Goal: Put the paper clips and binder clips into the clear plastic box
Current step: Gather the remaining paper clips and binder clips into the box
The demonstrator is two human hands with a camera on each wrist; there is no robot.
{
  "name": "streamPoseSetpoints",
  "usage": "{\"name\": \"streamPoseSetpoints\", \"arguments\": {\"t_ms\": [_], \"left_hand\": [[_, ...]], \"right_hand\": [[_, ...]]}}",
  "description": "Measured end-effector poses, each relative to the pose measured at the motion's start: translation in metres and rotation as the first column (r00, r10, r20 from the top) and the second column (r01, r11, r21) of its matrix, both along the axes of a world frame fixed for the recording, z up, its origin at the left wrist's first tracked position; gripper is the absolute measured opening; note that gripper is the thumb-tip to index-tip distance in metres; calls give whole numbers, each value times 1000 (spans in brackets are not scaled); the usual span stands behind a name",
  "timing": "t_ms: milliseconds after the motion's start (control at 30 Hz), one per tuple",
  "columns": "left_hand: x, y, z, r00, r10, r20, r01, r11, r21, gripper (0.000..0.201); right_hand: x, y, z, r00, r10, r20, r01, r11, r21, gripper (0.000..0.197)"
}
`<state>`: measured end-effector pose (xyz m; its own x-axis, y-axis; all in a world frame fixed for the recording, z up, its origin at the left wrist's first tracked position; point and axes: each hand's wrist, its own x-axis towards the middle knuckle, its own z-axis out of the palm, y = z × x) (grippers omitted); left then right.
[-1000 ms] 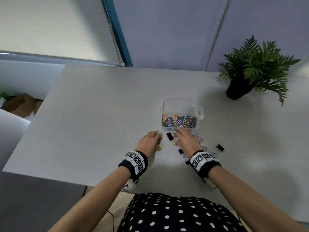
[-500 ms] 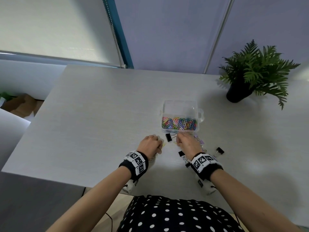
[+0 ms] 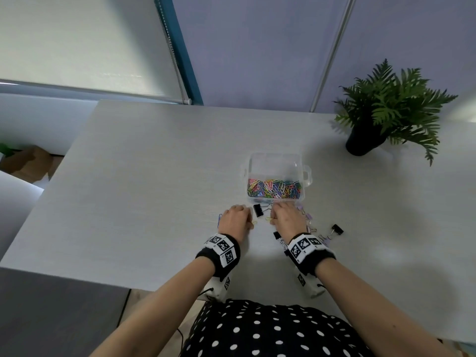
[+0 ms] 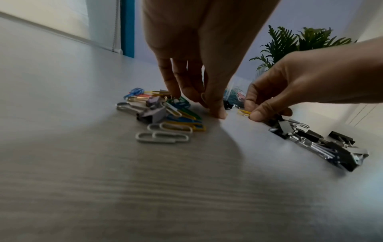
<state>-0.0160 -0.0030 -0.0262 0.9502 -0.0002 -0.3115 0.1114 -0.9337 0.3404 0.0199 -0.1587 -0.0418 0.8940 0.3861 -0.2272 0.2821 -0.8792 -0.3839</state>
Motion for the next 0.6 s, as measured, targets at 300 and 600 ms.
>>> {"name": "streamPoseSetpoints", "arguments": {"t_ms": [300, 600], "left_hand": [[1, 12, 17, 998, -50, -27, 47, 994, -102, 11], [-10, 95, 26, 969, 247, -18, -245, 942, -231, 8]], "right_hand": [[-7, 6, 7, 968, 248, -37, -249, 967, -49, 13], [-13, 36, 19, 904, 426, -34, -422, 902, 86, 12]]}}
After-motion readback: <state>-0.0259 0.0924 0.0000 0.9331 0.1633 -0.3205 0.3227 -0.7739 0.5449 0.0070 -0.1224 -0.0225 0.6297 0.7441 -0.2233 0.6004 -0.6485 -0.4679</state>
